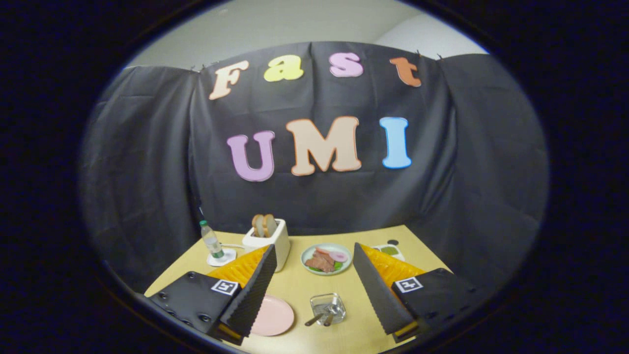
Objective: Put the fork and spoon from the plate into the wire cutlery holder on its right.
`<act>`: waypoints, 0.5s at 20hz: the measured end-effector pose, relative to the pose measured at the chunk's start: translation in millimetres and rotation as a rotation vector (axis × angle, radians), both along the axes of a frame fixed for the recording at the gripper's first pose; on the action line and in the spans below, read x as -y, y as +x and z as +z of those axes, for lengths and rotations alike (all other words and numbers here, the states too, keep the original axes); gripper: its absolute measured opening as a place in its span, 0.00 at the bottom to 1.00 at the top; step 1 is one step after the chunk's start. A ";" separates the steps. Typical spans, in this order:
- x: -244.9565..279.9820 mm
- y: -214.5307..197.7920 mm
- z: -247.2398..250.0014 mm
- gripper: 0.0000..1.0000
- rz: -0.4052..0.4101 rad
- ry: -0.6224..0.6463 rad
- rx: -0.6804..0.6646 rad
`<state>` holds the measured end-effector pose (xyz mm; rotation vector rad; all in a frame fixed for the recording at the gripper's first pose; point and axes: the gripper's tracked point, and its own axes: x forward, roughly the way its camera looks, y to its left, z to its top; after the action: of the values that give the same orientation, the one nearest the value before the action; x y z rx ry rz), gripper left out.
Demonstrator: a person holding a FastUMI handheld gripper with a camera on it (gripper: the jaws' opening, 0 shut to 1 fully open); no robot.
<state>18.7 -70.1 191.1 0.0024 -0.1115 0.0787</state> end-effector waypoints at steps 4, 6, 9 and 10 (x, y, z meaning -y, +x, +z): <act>-26.8 -18.9 -18.5 0.99 0.010 0.047 0.048; -32.9 -26.0 -26.8 0.99 -0.003 0.064 0.066; -37.3 -33.2 -29.9 0.99 -0.032 0.070 0.096; -37.1 -34.8 -30.3 0.99 -0.039 0.064 0.103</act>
<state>-16.2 -33.0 160.8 0.0603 -0.2172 0.0366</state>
